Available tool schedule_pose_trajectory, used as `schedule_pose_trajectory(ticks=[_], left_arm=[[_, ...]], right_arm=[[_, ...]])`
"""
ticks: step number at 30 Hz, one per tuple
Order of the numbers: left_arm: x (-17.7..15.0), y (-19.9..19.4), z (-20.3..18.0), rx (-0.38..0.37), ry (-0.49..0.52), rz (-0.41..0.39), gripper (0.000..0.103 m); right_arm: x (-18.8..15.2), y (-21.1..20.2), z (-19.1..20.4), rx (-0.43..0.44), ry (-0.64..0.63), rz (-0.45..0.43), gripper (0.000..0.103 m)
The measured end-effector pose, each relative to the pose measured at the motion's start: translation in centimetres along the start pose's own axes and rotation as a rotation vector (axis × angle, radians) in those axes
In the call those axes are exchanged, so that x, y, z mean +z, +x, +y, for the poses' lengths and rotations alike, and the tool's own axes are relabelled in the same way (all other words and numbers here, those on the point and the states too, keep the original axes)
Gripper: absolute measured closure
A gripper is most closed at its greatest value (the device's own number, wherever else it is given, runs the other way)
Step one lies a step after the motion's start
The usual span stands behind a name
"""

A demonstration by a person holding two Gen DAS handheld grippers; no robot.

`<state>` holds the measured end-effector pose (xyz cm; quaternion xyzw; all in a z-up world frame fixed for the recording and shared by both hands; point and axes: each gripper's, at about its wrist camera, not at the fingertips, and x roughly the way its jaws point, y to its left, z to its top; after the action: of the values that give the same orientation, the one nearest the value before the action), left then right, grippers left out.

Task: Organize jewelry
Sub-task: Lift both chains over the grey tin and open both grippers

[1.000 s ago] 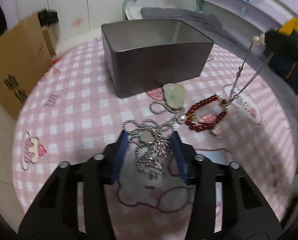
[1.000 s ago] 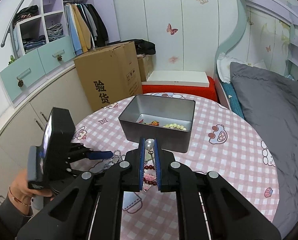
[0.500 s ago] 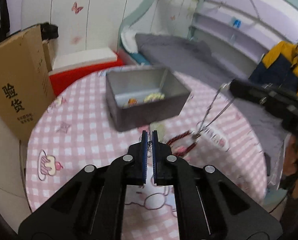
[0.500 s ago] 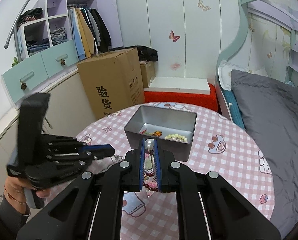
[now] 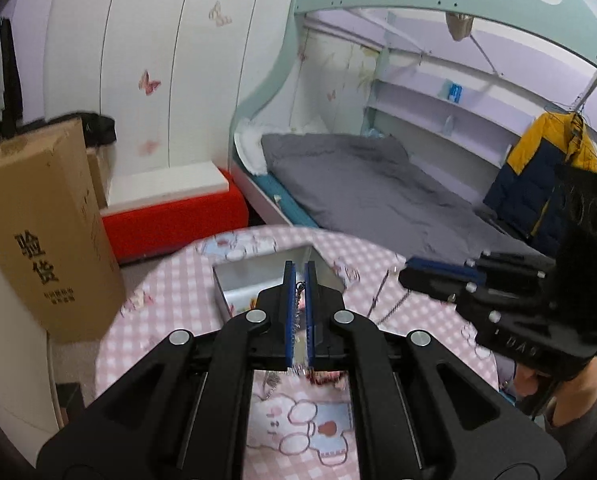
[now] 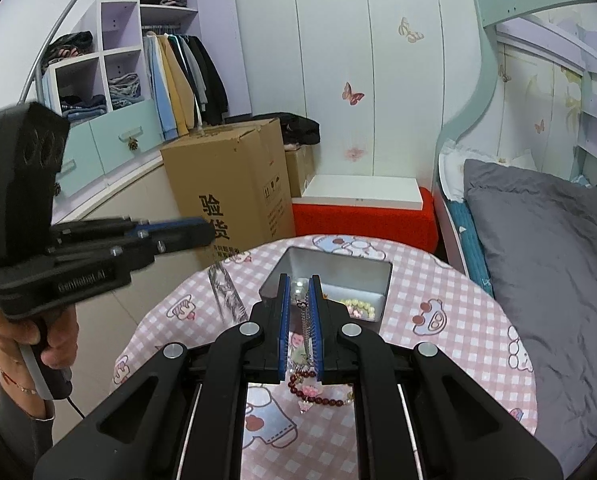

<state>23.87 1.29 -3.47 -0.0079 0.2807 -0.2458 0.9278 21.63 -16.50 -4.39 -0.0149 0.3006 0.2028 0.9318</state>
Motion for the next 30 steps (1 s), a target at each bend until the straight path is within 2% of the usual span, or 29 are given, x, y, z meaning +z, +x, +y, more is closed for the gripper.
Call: schedule_pose_trajectory(ticks=[5, 11, 13, 18, 23, 30], left_arm=[[2.4, 0.5, 0.0, 0.001, 0.011, -0.031, 0.1], [3.9, 3.7, 0.1, -0.022, 0.02, -0.002, 0.1], [3.8, 5.4, 0.3, -0.029, 0.017, 0.03, 0.1], [1.9, 8.6, 1.3, -0.029, -0.008, 0.099, 0.099], [-0.2, 11.5, 2.7, 0.013, -0.035, 0.19, 0.099], [-4.3, 11.8, 3.4, 0.012, -0.055, 0.264, 0.099]], right_arm=[[1.5, 0.5, -0.7, -0.005, 0.007, -0.022, 0.096], [3.1, 2.6, -1.8, -0.022, 0.005, -0.034, 0.096], [3.3, 3.5, -2.2, -0.022, 0.005, -0.028, 0.096], [2.7, 6.2, -3.3, -0.019, 0.016, 0.003, 0.096], [1.1, 8.5, -4.4, -0.023, 0.044, 0.056, 0.096], [-0.9, 9.5, -5.8, -0.022, 0.088, 0.115, 0.095]])
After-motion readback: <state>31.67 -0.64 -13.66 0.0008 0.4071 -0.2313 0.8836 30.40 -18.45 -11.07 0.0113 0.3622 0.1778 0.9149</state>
